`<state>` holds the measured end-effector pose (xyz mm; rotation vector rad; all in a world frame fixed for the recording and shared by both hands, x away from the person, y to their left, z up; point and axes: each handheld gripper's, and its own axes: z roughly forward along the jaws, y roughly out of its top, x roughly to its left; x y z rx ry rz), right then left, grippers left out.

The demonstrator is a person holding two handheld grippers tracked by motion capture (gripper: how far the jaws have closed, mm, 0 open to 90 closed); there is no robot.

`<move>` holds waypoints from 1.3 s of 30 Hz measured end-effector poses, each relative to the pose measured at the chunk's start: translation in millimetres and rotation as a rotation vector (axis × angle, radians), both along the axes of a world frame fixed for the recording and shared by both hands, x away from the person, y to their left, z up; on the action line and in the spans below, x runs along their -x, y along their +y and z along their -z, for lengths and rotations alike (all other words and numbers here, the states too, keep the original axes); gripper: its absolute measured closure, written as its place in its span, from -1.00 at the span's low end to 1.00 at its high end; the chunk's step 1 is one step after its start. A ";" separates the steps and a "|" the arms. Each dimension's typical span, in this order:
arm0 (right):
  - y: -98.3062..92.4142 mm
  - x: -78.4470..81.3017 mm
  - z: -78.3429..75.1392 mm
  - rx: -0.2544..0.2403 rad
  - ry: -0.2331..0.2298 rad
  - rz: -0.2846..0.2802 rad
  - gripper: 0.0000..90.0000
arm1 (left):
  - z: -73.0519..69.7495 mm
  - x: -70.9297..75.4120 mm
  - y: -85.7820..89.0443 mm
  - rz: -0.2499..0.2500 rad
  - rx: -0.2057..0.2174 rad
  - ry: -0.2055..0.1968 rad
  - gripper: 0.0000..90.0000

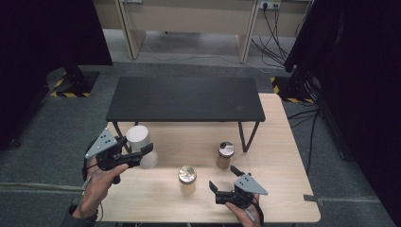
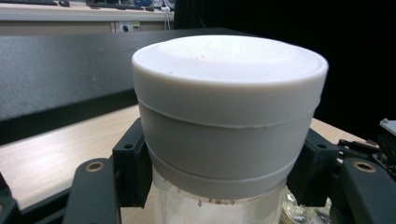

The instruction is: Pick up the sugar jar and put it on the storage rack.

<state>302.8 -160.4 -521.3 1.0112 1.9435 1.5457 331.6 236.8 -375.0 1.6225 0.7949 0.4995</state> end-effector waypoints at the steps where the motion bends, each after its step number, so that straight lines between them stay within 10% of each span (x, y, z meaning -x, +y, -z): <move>1: -0.1 0.2 -0.2 -0.001 0.000 0.000 -0.99 | -2.1 -0.9 0.5 -0.002 -0.003 0.001 -0.21; 39: -0.4 -0.2 0.2 -0.008 0.004 -0.002 -0.99 | -61.8 -28.4 4.3 -0.017 -0.036 0.004 -0.21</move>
